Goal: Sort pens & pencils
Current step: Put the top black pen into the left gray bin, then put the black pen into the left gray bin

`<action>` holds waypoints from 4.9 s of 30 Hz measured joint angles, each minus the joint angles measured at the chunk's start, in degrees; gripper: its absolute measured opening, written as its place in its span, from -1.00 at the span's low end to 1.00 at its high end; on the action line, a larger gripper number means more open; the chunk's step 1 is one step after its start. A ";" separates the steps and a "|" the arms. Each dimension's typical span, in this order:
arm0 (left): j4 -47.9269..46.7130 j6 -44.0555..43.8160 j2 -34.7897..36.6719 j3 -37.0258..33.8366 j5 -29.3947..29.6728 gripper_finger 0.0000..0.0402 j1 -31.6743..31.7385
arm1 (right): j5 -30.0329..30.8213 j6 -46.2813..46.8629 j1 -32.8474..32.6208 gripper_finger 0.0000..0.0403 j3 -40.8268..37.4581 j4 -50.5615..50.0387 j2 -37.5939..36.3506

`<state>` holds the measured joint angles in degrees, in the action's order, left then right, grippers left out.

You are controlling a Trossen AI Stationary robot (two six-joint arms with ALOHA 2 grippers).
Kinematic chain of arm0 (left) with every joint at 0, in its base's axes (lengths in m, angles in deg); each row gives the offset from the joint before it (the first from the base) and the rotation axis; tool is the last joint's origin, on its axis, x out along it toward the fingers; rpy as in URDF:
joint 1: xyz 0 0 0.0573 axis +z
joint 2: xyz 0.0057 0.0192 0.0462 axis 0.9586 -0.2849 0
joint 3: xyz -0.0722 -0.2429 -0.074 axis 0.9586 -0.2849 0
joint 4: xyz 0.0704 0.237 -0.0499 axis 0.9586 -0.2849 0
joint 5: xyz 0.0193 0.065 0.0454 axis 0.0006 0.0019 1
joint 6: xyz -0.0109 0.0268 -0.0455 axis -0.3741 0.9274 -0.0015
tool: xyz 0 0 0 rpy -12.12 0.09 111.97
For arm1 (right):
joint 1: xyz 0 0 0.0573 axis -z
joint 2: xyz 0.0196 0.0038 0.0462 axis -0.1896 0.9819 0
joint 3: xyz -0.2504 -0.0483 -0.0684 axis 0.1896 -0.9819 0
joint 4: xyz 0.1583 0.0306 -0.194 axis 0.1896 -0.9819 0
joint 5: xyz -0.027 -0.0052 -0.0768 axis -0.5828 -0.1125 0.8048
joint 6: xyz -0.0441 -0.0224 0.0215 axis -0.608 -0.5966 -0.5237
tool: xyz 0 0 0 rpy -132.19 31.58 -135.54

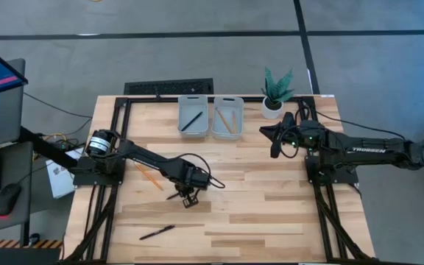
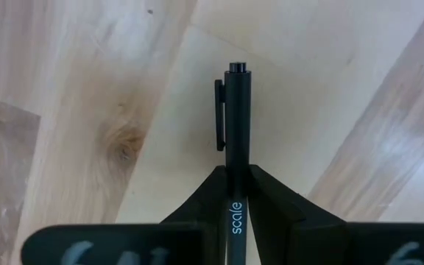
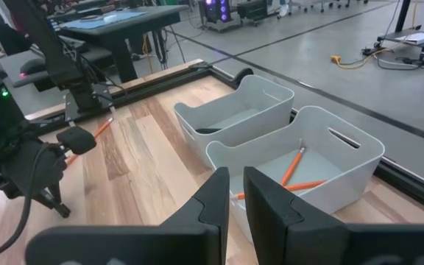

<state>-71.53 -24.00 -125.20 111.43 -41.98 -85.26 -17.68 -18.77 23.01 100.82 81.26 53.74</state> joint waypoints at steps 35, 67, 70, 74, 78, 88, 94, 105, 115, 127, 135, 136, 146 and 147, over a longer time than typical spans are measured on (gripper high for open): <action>-23.77 16.72 0.21 34.76 17.44 -0.85 22.21 | 0.13 0.16 0.02 -0.67 0.00 0.00 0.00; -14.64 14.80 -13.21 34.81 9.93 -0.81 43.39 | 0.13 -1.37 0.02 -0.67 -0.02 -2.13 0.00; -14.64 14.53 -15.43 34.81 9.50 -0.81 43.84 | 0.13 -1.37 0.02 -0.67 -0.02 -2.77 0.00; -15.43 14.51 -17.16 34.80 8.47 -0.81 44.02 | 0.13 -1.35 0.02 -0.67 -0.02 -3.00 -0.02; -16.15 14.71 -17.91 34.80 7.13 -0.81 43.93 | 0.13 -1.35 0.02 -0.67 -0.02 -3.07 -0.01; -15.29 19.48 -17.84 34.81 7.07 -0.81 43.91 | 0.13 -1.35 0.02 -0.67 -0.02 -3.15 -0.02; -15.45 19.50 -17.82 34.81 3.59 -0.75 43.99 | 0.13 -1.35 0.02 -0.67 -0.02 -3.15 -0.02; -15.58 17.76 -17.75 34.81 8.45 -0.61 43.99 | 0.13 -1.35 0.02 -0.67 -0.02 -3.19 -0.02; -17.57 19.21 -12.96 34.85 9.47 -0.61 43.58 | 0.11 -1.33 0.02 -0.67 -0.02 -4.49 -0.02; -17.21 22.05 4.34 34.85 12.36 -0.61 38.06 | 0.11 -0.89 0.01 -0.67 -0.02 -4.36 0.00; -19.76 21.05 17.06 34.85 18.51 -0.61 29.32 | 0.11 -0.87 0.01 -0.67 -0.02 -4.66 0.00; -20.43 20.25 18.36 34.85 19.19 -0.61 27.95 | 0.11 -0.87 0.02 -0.67 -0.02 -4.66 -0.02; -28.20 8.32 27.14 34.85 26.07 -0.61 14.52 | 0.11 -0.87 0.02 -0.67 -0.02 -4.30 -0.02; -29.10 7.18 27.30 34.83 26.74 -0.61 13.18 | 0.11 -0.87 0.02 -0.67 -0.02 -4.28 0.00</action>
<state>-100.63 -16.81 -97.91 146.26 -15.23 -72.08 -17.57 -19.63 23.03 100.80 76.98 53.74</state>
